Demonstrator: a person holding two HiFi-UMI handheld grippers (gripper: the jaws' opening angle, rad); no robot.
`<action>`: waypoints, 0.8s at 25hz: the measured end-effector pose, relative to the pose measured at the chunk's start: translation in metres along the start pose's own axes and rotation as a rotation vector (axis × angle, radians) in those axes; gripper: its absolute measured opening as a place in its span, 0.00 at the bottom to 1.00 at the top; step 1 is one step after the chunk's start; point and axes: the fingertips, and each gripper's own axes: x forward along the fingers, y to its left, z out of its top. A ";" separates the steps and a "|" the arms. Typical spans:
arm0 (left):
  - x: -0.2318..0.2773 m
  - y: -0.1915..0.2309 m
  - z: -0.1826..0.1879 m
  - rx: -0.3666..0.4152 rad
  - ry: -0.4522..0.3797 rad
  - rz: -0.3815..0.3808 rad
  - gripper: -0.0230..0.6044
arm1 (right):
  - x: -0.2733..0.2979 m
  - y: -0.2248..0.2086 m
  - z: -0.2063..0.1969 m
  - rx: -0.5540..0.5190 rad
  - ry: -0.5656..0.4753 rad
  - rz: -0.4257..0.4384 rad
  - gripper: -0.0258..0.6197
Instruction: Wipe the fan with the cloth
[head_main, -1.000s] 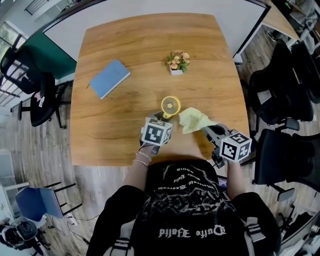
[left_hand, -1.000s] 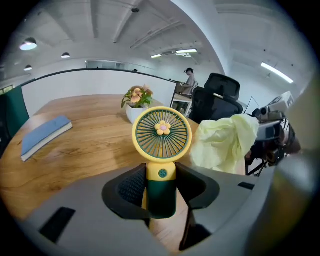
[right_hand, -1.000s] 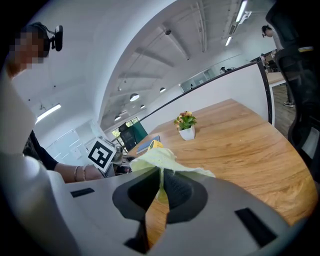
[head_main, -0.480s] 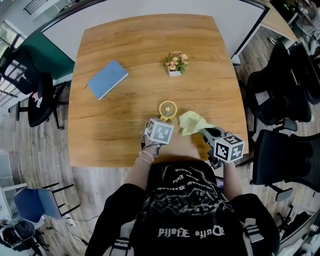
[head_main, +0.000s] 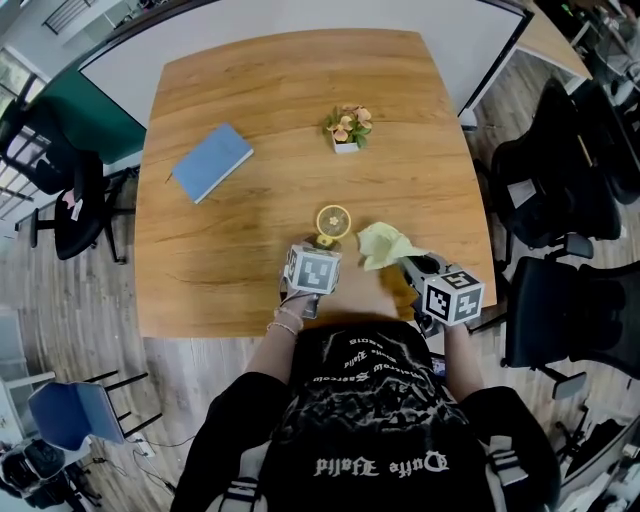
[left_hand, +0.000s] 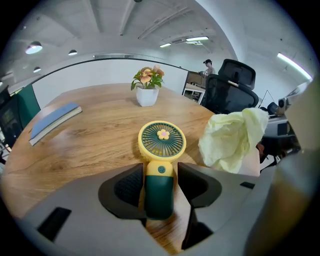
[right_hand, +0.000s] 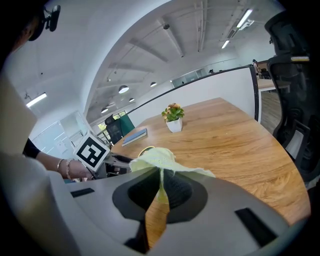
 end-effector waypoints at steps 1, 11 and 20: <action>-0.002 -0.001 0.001 -0.011 -0.011 -0.008 0.41 | 0.000 0.000 0.001 -0.010 -0.004 -0.008 0.09; -0.062 0.007 0.041 -0.087 -0.315 -0.027 0.41 | -0.003 0.004 0.029 -0.143 -0.111 -0.087 0.09; -0.128 0.019 0.059 -0.052 -0.582 0.004 0.40 | -0.008 0.018 0.055 -0.332 -0.209 -0.178 0.09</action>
